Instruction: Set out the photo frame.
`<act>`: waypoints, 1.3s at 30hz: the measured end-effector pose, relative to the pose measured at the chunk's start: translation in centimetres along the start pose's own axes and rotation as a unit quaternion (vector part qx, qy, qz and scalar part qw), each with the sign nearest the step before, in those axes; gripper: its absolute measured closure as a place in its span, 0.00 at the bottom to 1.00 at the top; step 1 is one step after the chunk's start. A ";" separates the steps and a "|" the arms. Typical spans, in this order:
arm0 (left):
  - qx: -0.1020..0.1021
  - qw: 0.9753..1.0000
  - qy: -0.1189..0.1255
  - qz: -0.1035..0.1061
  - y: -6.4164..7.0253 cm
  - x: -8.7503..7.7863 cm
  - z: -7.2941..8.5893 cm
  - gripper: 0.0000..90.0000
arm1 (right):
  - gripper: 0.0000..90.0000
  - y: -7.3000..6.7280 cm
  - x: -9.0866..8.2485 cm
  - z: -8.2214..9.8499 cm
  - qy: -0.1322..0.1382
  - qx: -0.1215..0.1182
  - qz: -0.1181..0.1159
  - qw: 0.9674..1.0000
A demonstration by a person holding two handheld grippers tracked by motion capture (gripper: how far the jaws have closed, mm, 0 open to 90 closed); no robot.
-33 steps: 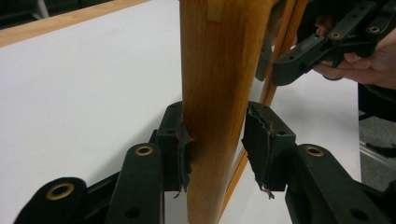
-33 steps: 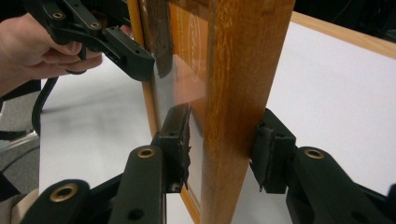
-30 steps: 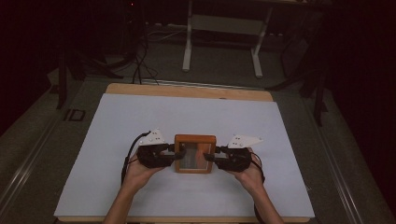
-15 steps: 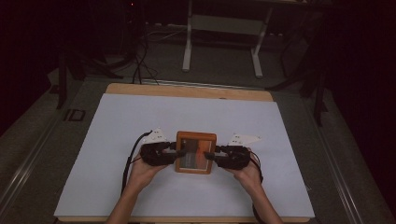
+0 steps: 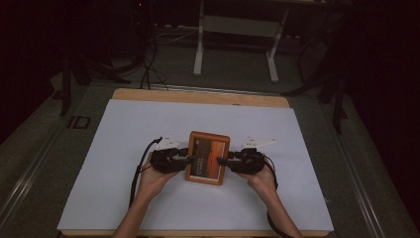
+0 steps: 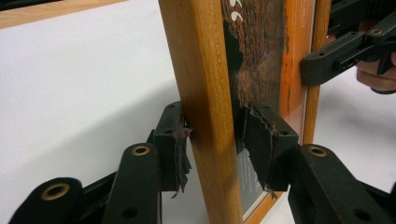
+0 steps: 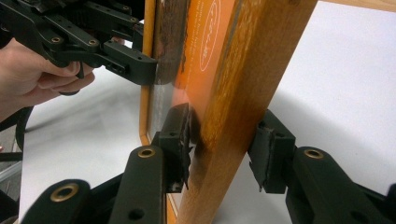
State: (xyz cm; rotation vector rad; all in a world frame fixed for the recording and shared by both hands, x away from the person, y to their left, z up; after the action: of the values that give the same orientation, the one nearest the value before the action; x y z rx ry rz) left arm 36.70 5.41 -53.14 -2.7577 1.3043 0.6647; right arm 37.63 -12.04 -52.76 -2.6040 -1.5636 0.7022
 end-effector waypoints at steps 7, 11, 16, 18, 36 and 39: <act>-0.002 1.000 -0.001 -0.009 0.4 -0.3 0.3 0.66 | 0.67 0.1 0.2 -0.2 -0.002 -0.011 -0.015 1.000; -0.002 1.000 -0.007 -0.010 0.7 -0.3 0.4 0.67 | 0.66 0.5 0.1 -0.1 0.001 -0.015 -0.024 1.000; -0.005 1.000 -0.011 -0.010 0.7 -0.5 0.7 0.69 | 0.65 0.4 0.2 -0.1 -0.002 -0.022 -0.017 1.000; -0.005 1.000 -0.011 -0.010 0.7 -0.5 0.7 0.70 | 0.65 0.4 0.2 -0.1 0.000 -0.020 -0.016 1.000; -0.022 1.000 0.000 -0.004 0.0 -1.7 0.8 0.60 | 0.53 1.0 -1.3 0.0 0.002 -0.014 0.006 1.000; -0.026 1.000 0.005 -0.005 -0.2 -2.2 0.8 0.59 | 0.51 1.1 -2.1 -0.2 0.007 -0.013 0.010 1.000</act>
State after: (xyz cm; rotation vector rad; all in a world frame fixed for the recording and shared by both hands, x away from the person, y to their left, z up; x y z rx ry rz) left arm 35.36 7.33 -53.06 -2.8102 1.2912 0.6961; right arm 37.78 -14.32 -52.04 -2.6400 -1.5558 0.6678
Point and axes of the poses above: each handheld gripper's, and its own axes: x roughly forward along the jaws, z roughly out of its underside, y roughly to its right, the point moved 8 cm from there along x, roughly forward along the jaws, and after that the axes turned 7 degrees about y, right-handed, at the moved point
